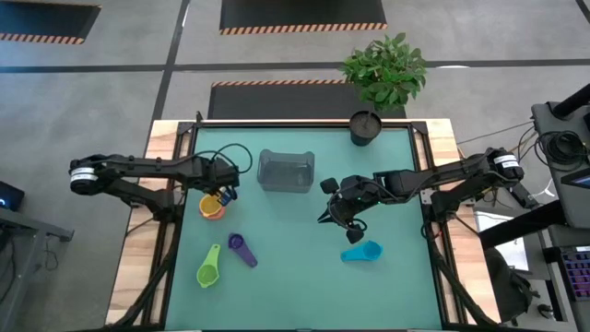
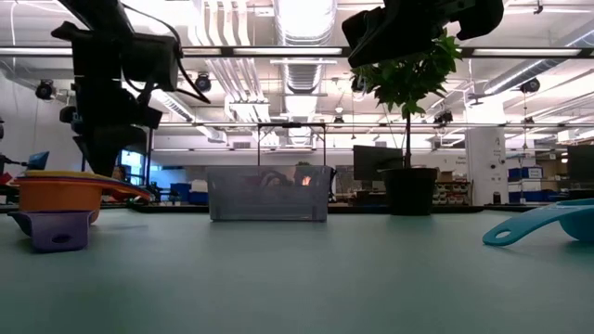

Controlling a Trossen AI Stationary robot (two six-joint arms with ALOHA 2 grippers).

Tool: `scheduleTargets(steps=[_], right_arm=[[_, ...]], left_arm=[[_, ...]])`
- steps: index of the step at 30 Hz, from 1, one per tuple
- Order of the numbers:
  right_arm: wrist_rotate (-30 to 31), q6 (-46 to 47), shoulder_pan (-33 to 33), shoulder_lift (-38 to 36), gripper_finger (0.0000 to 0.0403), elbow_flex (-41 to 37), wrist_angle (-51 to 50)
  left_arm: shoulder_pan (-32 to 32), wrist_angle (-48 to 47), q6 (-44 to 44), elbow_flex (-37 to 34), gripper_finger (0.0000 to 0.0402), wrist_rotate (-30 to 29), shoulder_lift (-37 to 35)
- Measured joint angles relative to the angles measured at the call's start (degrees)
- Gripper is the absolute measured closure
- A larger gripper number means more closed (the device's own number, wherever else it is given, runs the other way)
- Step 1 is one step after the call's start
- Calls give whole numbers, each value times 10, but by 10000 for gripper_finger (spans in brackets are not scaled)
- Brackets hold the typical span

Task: Nest measuring cups in basket
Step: Stack the yellow measuring cup into the blue measuring cup

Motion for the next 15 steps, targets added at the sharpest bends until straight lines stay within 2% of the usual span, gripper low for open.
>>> scheduleTargets(steps=[15], right_arm=[[0, 2, 0, 0, 394, 0, 0]], left_arm=[[-46, 5, 8, 50, 401, 15, 0]])
